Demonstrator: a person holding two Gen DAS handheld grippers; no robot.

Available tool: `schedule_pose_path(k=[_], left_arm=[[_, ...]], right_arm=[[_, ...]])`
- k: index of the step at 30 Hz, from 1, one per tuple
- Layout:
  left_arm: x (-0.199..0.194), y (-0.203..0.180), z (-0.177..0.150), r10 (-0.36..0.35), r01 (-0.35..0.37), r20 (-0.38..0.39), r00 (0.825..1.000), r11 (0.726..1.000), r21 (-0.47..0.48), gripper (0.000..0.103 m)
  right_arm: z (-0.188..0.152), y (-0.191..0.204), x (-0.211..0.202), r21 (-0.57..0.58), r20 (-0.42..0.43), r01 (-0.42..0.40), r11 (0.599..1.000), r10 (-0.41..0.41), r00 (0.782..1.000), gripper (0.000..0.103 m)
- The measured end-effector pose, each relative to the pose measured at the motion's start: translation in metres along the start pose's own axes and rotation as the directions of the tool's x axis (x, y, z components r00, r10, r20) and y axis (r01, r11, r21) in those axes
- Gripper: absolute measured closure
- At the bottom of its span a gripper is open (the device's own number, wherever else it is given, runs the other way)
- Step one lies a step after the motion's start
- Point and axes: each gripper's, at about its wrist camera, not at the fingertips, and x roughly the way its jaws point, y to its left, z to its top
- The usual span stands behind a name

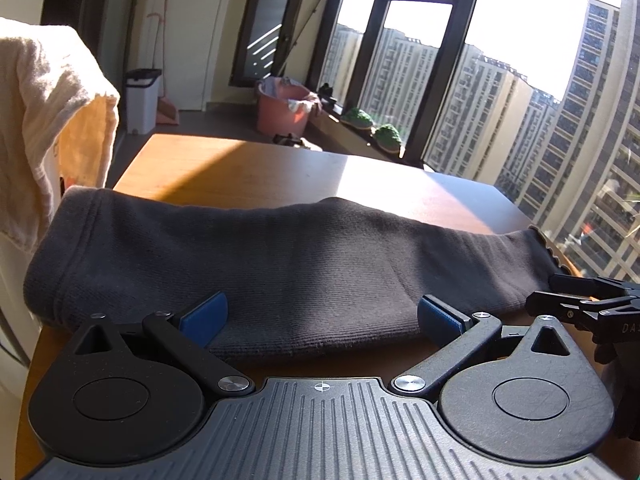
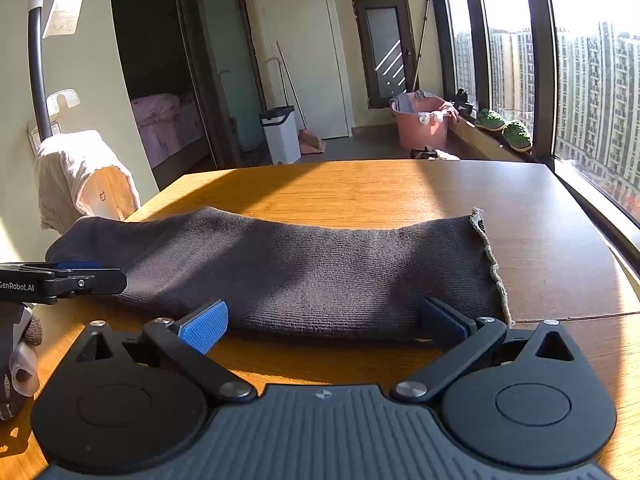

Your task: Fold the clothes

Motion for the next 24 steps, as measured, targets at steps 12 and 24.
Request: schedule_pose_path(k=[12, 24], left_arm=[[-0.018, 0.013, -0.005, -0.017, 0.017, 0.003, 1.000, 1.000, -0.022, 0.000], [-0.018, 0.009, -0.001, -0.049, 0.050, -0.033, 0.998, 0.997, 0.052, 0.000]], right_arm=[[-0.004, 0.032, 0.003, -0.058, -0.051, 0.071, 0.996, -0.074, 0.996, 0.000], [0.005, 0.039, -0.035, -0.103, 0.005, 0.118, 0.988, -0.118, 0.993, 0.009]])
